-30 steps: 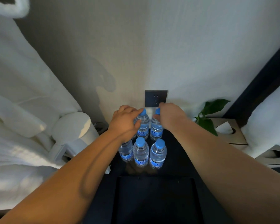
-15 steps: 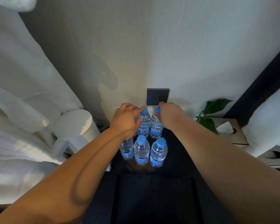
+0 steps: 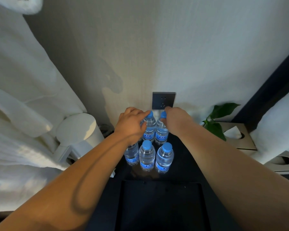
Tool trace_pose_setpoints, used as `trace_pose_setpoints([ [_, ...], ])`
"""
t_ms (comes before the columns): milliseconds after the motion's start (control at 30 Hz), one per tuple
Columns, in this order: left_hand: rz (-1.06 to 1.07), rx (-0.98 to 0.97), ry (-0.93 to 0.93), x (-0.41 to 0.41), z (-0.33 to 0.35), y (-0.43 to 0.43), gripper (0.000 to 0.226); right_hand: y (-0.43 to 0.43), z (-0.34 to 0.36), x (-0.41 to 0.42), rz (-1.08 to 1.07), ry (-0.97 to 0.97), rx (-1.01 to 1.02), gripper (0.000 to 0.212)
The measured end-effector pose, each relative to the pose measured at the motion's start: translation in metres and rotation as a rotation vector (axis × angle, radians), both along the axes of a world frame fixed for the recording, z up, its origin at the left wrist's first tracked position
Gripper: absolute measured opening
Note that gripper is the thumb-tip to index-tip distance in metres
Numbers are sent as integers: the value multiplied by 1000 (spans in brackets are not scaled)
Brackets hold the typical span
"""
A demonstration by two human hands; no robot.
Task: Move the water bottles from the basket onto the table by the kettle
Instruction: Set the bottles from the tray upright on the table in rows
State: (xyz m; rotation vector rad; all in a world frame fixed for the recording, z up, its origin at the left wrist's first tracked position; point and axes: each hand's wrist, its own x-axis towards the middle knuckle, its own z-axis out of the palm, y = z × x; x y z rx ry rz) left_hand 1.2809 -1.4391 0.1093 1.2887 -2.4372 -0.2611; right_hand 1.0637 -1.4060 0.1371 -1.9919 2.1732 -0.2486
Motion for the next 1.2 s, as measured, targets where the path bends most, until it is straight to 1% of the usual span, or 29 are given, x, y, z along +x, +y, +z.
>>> trace_pose_setpoints([
  [133,-4,6,7,0,0,1,54,2,-2,0,-21,-1,-6,40],
  [400,-3,15,22,0,0,1,53,2,-3,1,-14,10,18,35],
  [600,-6,8,6,-1,-1,1,54,4,-4,1,-20,-5,20,36],
  [667,-10,-1,-11,-2,0,0,53,9,-8,3,-24,-17,-3,42],
  [767,-4,-1,-35,-2,3,1,52,19,-12,6,-71,-58,-46,62],
  [833,6,-13,-30,-1,7,2,52,27,-13,9,-99,-83,-77,68],
  [900,29,-24,3,2,12,6,50,35,-13,14,-104,-104,-110,63],
  [967,66,-14,49,8,17,11,45,43,-10,18,-99,-101,-118,55],
  [1067,110,20,92,23,21,20,35,53,-1,26,-37,-126,-114,46],
  [1133,123,71,133,37,22,31,32,59,5,33,30,-133,-122,44],
  [1200,112,123,143,51,21,42,31,64,7,41,92,-131,-108,47],
])
